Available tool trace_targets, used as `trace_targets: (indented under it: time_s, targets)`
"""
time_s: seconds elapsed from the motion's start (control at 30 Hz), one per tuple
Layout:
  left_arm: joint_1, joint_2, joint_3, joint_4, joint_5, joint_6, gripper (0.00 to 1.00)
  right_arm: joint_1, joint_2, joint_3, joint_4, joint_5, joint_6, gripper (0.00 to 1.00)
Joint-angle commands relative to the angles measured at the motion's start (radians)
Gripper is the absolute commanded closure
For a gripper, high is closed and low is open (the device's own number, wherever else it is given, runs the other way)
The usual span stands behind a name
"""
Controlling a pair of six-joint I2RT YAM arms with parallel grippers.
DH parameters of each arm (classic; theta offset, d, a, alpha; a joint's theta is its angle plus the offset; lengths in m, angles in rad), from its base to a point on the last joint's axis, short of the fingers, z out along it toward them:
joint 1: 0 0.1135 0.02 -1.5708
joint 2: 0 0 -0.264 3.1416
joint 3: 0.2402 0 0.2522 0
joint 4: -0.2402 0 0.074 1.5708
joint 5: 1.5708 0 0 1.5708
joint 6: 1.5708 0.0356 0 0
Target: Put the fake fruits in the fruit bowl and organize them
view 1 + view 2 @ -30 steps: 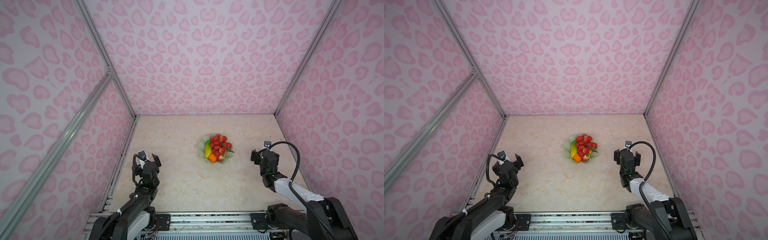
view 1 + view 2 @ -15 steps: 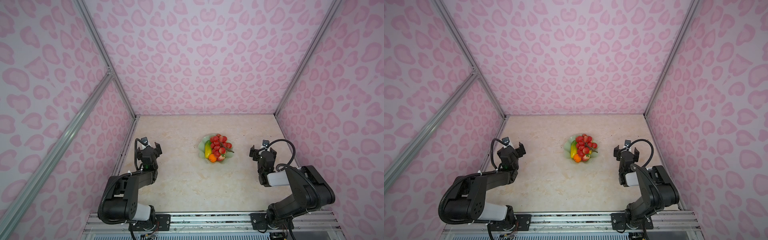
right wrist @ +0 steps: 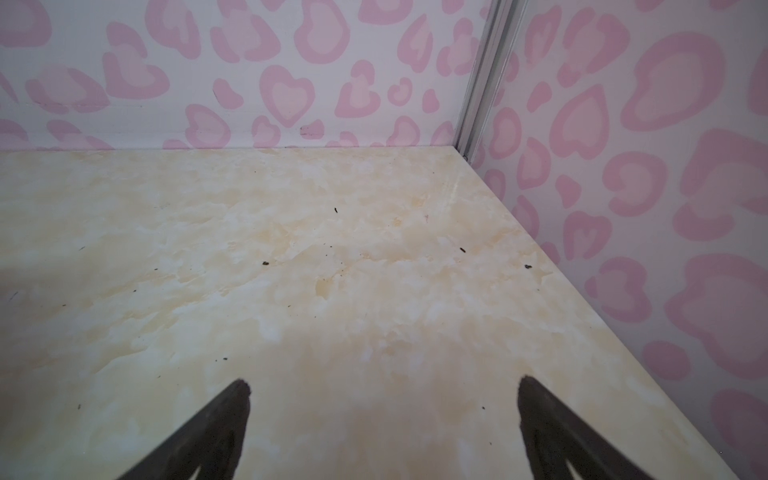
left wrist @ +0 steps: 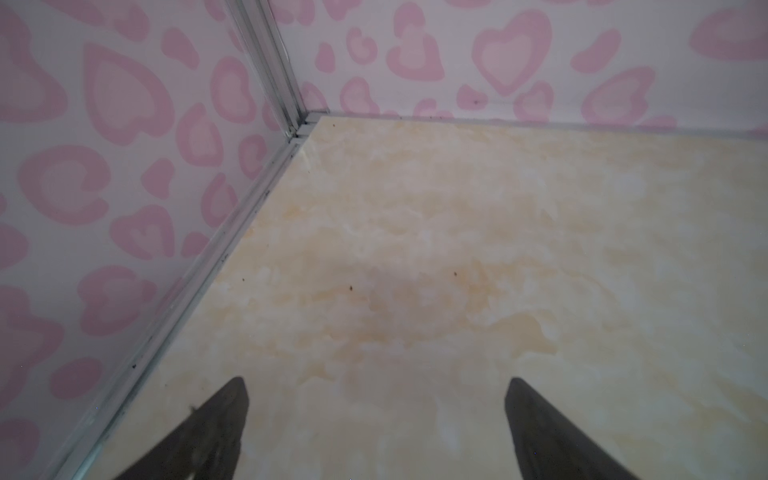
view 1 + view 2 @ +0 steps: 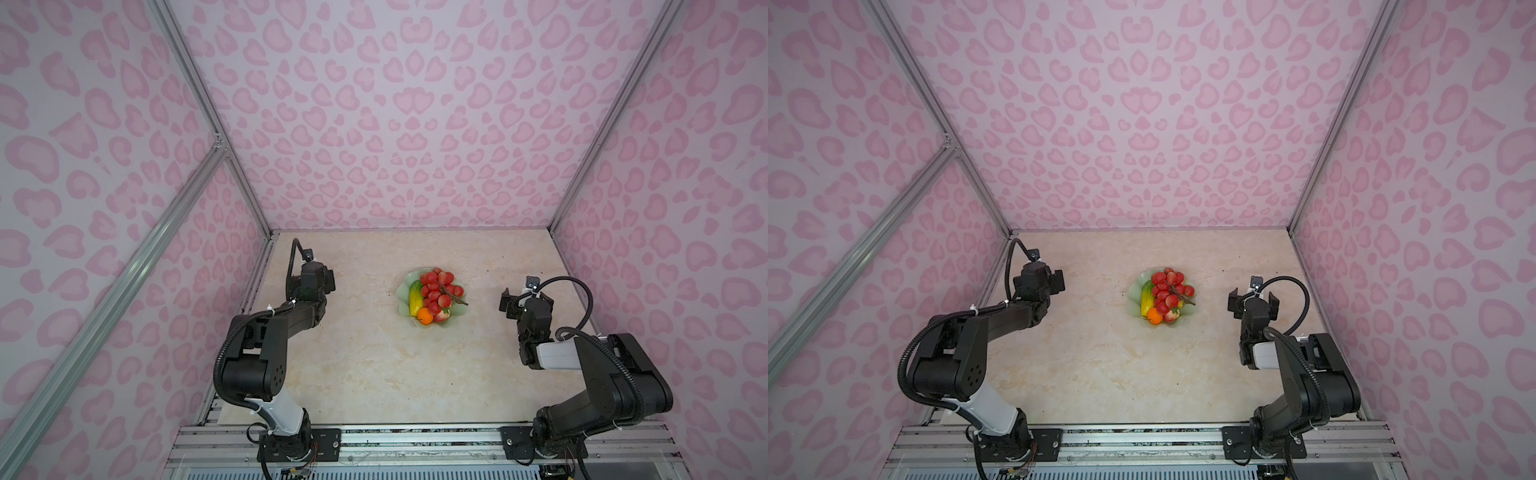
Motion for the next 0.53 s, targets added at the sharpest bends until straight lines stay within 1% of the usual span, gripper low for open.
trace_targets:
  time_s: [0.0, 0.03, 0.07, 0.2, 0.27, 0.33, 0.4, 0.5]
  targets:
    - [0.016, -0.098, -0.126, 0.116, -0.023, 0.002, 0.03, 0.002, 0.0, 0.0, 0.001, 0.006, 0.005, 0.0]
    - [0.031, -0.116, -0.151, 0.143, 0.012, -0.003, 0.03, 0.003, 0.001, -0.001, 0.005, 0.007, 0.003, 0.0]
    - [0.037, -0.123, -0.163, 0.157, 0.02, -0.01, 0.03, 0.004, 0.0, -0.002, 0.004, 0.008, 0.004, 0.0]
    - [0.039, -0.131, -0.176, 0.175, 0.016, -0.011, 0.03, 0.003, 0.0, -0.002, 0.003, 0.008, 0.003, 0.0]
    - [0.04, -0.158, -0.232, 0.245, 0.065, 0.003, 0.03, 0.003, 0.0, -0.003, 0.004, 0.009, 0.003, 0.0]
    - [0.052, -0.187, -0.291, 0.327, 0.052, -0.022, 0.03, 0.004, 0.0, -0.003, 0.005, 0.01, 0.003, 0.0]
    - [0.067, -0.191, -0.295, 0.328, 0.045, -0.044, 0.03, 0.003, -0.001, -0.003, 0.005, 0.01, 0.003, 0.0]
    - [0.067, -0.195, -0.305, 0.341, 0.039, -0.047, 0.03, 0.004, 0.0, -0.002, 0.005, 0.011, 0.003, 0.0]
